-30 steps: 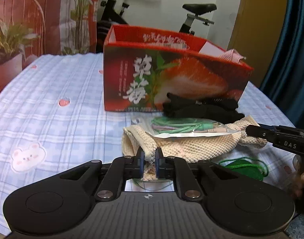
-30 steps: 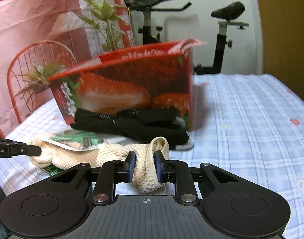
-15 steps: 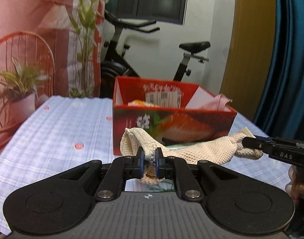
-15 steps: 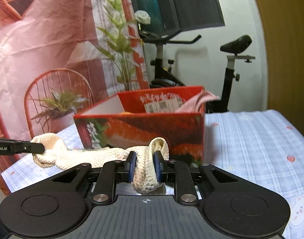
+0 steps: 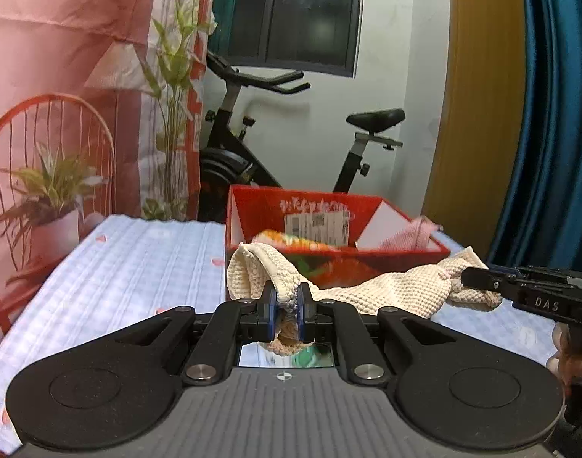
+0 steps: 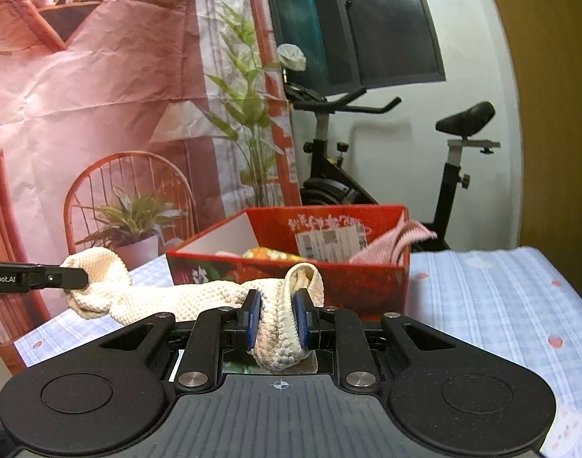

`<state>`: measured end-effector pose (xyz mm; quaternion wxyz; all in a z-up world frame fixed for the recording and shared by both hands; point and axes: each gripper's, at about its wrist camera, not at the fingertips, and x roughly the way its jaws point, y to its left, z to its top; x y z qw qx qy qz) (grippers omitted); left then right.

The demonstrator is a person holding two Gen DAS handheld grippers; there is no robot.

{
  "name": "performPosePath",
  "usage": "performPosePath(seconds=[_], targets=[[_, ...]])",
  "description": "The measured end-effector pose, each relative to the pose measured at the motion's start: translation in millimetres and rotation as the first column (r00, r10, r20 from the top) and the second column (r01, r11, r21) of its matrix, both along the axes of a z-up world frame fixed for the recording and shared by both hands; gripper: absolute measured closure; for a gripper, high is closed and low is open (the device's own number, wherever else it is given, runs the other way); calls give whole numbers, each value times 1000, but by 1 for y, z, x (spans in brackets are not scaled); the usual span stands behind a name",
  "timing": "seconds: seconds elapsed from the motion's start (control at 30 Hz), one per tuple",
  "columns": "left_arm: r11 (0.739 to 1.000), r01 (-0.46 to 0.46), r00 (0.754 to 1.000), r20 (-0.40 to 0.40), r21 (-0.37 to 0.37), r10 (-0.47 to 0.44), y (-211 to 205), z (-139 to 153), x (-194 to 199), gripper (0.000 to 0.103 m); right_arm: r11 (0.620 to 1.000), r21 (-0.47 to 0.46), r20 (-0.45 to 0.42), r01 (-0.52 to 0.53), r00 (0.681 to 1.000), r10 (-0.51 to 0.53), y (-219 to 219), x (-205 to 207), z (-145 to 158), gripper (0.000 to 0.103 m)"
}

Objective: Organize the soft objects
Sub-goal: 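Lift the cream cloth with both grippers and carry it into the box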

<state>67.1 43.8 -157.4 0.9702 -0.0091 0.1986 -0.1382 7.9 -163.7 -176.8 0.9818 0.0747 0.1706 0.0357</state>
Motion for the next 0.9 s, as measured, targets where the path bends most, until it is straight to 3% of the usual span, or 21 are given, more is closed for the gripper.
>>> performPosePath(seconds=[0.2,0.5,0.7,0.9], targets=[[1000,17,999,44,18,-18,-6,26,46,92,999,-42,14,-5,1000,6,-8,34,26,85],[994,39,999,33,102,-43,-41,46,142,92,980,-197,-37,22,999,-30,-24,131,54,85],[993,37,995,-101,110,-26,-62,28,202,92,965,-260,-127,43,989,-78,-34,196,46,85],[992,44,961,-277,120,-9,-69,-9,235,92,960,-276,-304,52,942,-139,-46,236,13,85]])
